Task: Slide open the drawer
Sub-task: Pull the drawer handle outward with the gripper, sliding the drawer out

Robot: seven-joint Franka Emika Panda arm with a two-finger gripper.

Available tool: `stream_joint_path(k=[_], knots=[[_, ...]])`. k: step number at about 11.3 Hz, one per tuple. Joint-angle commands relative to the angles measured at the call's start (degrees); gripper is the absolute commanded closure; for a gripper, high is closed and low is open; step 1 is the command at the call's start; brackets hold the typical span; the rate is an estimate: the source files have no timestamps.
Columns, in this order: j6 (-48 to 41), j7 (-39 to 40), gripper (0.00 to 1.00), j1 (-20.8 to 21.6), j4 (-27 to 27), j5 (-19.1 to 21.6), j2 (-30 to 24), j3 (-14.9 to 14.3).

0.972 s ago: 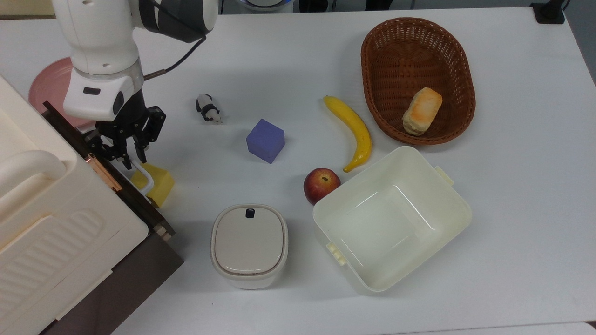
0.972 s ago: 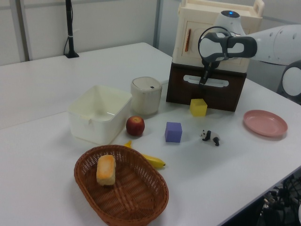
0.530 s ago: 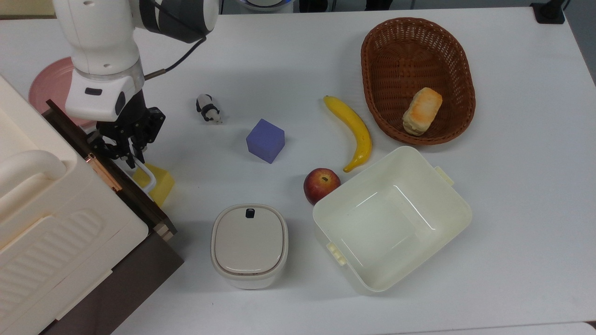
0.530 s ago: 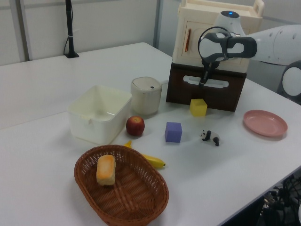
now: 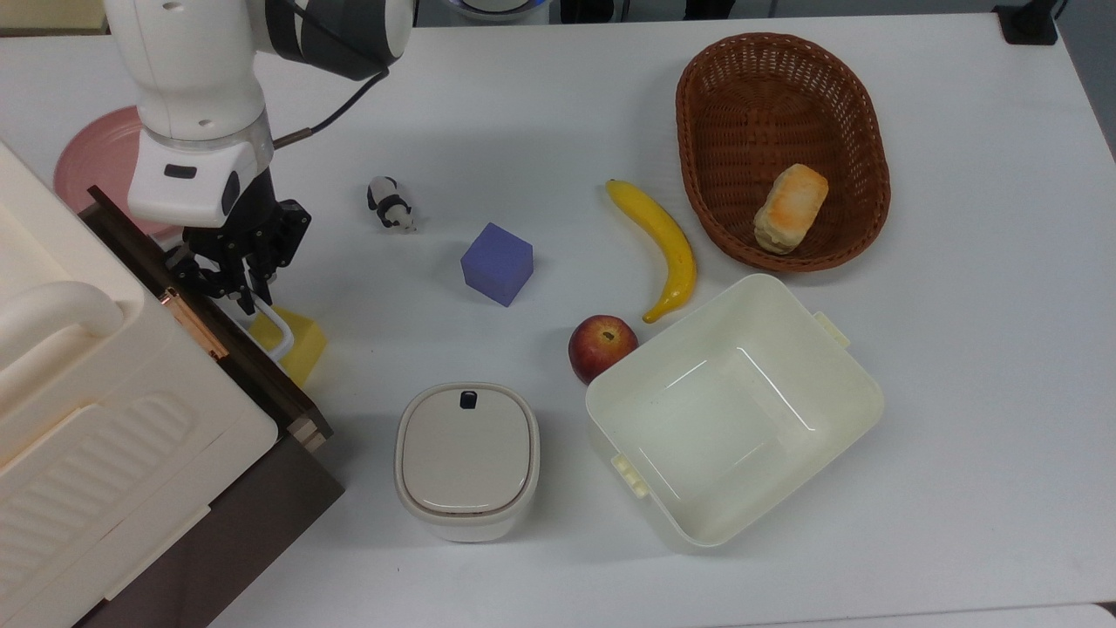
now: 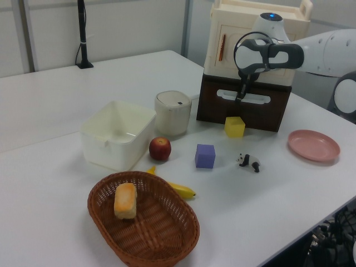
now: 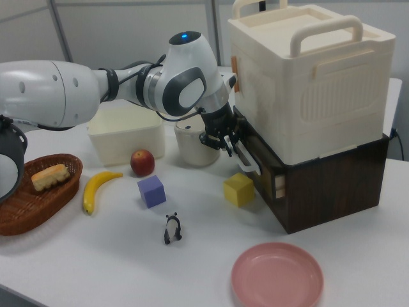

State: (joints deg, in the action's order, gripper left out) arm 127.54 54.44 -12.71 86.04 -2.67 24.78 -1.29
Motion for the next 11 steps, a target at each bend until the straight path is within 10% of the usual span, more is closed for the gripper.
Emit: stream_joint_path(k=[1, 11], knots=[[0.7, -1.1, 0.95, 0.3, 4.6, -0.4, -3.9, 1.0], [-0.1, -1.8, 0.95, 1.6, 10.2, -0.3, -9.1, 1.8]])
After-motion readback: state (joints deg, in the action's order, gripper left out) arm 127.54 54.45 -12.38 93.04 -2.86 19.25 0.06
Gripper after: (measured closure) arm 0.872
